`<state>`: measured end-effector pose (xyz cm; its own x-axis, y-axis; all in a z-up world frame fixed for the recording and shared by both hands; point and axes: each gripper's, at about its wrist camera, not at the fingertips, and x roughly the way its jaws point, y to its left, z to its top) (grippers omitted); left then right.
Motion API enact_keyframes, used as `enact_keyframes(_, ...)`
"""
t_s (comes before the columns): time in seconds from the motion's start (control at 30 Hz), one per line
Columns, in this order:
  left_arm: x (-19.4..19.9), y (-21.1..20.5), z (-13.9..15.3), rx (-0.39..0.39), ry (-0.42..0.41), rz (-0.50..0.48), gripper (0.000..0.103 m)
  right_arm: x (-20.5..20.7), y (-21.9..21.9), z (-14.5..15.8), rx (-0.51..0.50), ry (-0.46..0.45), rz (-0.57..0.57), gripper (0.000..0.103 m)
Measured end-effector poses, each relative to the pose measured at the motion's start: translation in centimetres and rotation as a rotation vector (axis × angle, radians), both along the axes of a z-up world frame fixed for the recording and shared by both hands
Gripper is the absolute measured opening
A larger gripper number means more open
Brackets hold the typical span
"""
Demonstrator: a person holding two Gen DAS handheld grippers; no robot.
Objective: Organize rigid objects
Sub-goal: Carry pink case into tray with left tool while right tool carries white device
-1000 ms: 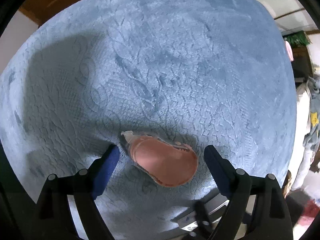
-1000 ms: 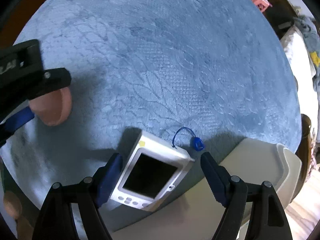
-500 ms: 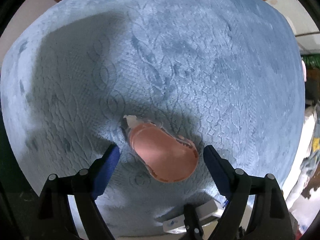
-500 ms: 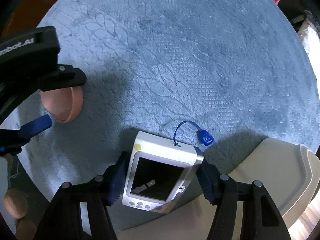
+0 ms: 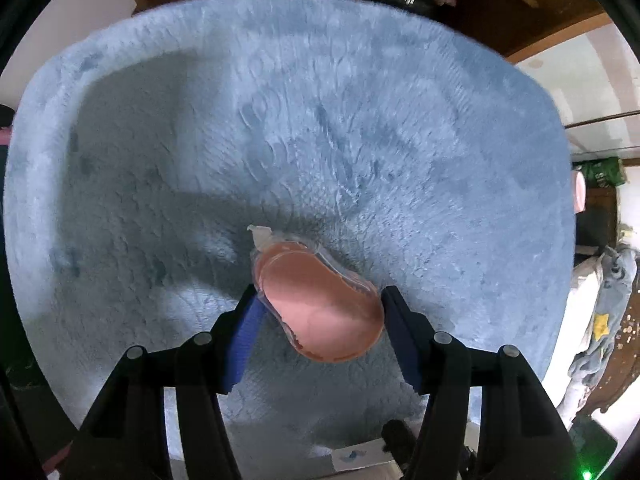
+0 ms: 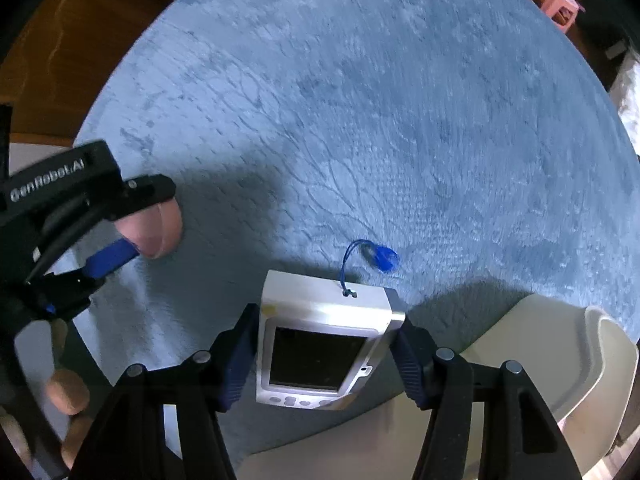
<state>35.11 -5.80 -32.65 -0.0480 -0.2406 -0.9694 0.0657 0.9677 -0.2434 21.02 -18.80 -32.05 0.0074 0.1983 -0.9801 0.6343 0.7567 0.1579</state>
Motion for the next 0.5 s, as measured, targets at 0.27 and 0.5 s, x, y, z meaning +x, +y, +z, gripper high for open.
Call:
enact_keyframes(0.27,-0.6,3.9,6.5,-0.077,-0.139,0.011,0.063,-1.8,-1.8,5.4,0.03,-0.135,0.023,0.06)
enact_keyframes(0.5,-3.3,4.4,12.1,-0.125,-0.241,-0.006,0.064,-3.5,-3.2,12.5,0.03,-0.282,0.053,0.06)
